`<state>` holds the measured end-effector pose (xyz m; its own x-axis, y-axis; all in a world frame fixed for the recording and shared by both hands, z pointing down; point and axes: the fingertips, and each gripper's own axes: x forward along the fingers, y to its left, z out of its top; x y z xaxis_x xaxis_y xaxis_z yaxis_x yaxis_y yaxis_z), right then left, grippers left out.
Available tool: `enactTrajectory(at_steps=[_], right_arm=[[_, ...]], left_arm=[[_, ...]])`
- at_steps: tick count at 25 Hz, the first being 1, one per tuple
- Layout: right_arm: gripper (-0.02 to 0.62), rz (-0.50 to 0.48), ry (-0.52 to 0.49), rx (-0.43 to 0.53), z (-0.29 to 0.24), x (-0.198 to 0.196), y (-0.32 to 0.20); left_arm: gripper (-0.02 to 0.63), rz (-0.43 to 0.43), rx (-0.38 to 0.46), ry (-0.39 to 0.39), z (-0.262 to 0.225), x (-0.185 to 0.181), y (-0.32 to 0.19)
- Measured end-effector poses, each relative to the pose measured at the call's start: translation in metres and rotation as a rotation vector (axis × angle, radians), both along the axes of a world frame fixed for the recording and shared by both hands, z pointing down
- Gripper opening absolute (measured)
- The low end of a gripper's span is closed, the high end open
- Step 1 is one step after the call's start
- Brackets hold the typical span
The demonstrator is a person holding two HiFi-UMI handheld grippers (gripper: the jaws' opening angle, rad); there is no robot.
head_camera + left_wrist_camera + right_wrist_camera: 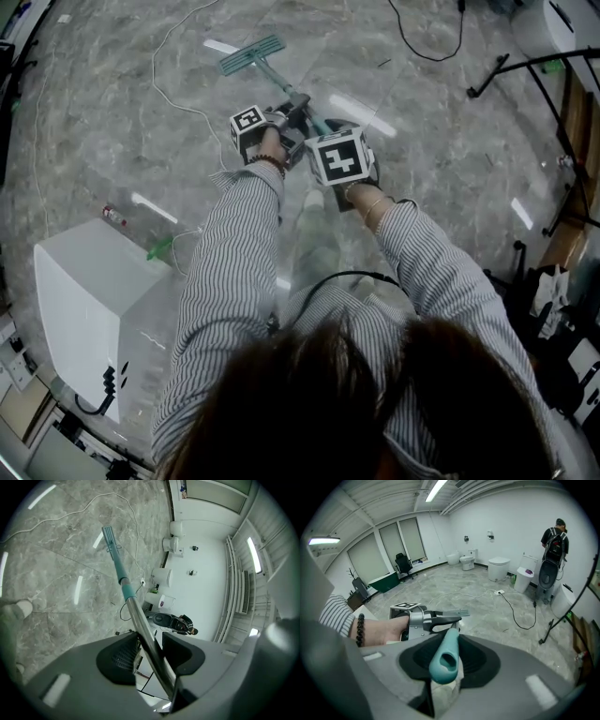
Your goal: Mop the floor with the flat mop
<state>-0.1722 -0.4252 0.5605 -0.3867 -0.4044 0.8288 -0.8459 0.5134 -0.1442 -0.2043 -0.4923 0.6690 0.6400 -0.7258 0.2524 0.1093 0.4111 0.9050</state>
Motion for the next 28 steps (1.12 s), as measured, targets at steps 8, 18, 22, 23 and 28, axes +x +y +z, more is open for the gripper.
enactTrajectory(at_steps=[8, 18, 22, 23, 28], right_arm=[[0.11, 0.029, -0.047, -0.029, 0.01, 0.088, 0.145], [0.11, -0.022, -0.058, 0.001, 0.002, 0.22, 0.358], [0.11, -0.037, -0.065, -0.007, -0.01, 0.276, 0.433], [0.112, -0.041, -0.072, -0.006, -0.016, 0.288, 0.45], [0.114, -0.022, -0.096, -0.028, -0.046, 0.343, 0.526]], left_arm=[[0.173, -0.001, 0.037, 0.016, 0.008, 0.085, 0.143], [0.167, -0.141, 0.068, 0.162, -0.012, 0.219, 0.357], [0.167, -0.127, 0.052, 0.167, -0.021, 0.275, 0.434], [0.167, -0.12, 0.046, 0.17, -0.027, 0.287, 0.452], [0.169, -0.008, -0.009, 0.182, -0.052, 0.344, 0.534]])
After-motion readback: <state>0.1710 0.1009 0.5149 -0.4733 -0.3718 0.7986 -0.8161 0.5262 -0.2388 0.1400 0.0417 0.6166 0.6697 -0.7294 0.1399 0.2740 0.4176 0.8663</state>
